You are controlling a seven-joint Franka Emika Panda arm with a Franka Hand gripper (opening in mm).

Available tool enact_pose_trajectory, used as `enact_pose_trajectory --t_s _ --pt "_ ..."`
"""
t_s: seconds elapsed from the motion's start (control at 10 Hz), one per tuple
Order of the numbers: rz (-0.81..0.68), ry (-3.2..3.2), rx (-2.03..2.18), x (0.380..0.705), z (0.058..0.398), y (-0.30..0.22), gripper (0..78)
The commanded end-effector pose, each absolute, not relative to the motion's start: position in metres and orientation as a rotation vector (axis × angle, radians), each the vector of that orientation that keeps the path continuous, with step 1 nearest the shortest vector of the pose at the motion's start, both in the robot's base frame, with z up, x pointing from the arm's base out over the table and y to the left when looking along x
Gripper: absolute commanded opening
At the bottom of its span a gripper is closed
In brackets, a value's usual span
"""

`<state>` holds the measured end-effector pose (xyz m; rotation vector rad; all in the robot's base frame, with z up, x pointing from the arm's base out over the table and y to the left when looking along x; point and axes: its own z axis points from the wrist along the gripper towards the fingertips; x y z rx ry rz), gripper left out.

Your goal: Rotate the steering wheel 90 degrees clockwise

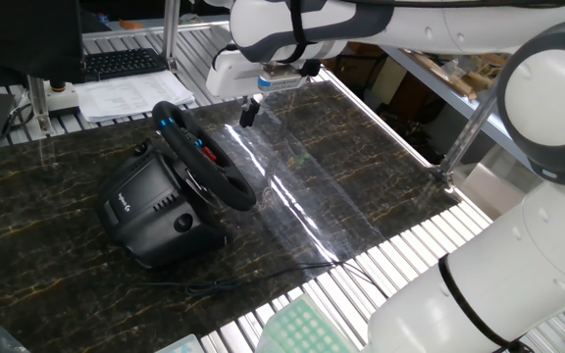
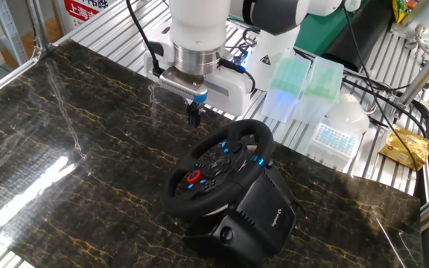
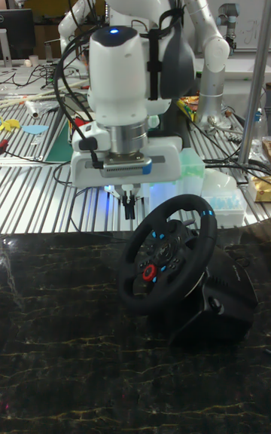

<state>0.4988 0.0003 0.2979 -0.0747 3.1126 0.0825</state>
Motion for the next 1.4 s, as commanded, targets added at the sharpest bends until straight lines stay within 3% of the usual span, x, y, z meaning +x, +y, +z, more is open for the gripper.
enact_pose_trajectory --t_s 0.1,1.4 --pt "0.141 3.077 -0.136 0.4993 0.3001 0.0029 0.0" --pt "0.029 3.018 -0.129 0.4993 0.3003 0.0031 0.0"
